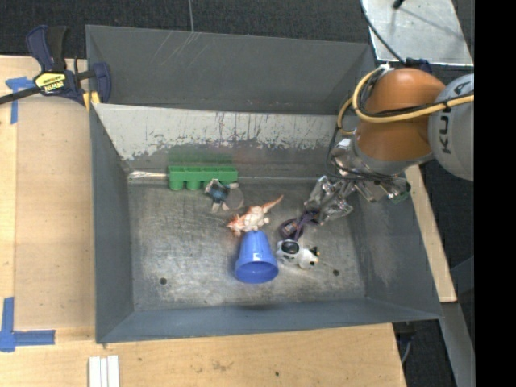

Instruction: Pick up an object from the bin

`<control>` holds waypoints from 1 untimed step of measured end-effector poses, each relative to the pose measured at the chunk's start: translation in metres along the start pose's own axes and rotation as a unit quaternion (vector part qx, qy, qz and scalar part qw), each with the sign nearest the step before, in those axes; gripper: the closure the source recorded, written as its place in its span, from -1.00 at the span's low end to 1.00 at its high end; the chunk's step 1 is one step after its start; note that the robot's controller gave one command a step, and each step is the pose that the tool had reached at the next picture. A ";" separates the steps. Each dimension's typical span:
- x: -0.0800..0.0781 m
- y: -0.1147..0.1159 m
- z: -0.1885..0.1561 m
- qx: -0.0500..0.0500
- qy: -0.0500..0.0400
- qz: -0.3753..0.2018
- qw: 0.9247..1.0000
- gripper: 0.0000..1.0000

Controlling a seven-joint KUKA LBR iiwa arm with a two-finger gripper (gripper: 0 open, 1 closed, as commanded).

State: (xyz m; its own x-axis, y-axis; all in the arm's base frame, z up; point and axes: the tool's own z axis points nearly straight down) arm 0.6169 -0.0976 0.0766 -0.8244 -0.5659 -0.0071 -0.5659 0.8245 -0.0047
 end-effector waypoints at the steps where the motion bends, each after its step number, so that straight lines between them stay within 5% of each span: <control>1: 0.001 0.001 -0.004 -0.001 0.001 0.000 1.000 1.00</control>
Offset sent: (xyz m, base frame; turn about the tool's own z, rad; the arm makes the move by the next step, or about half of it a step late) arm 0.0001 0.0002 0.0755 0.0000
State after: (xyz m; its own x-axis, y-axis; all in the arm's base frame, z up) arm 0.6156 -0.0972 0.0807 -0.8240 -0.5666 -0.0054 -0.5666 0.8240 -0.0030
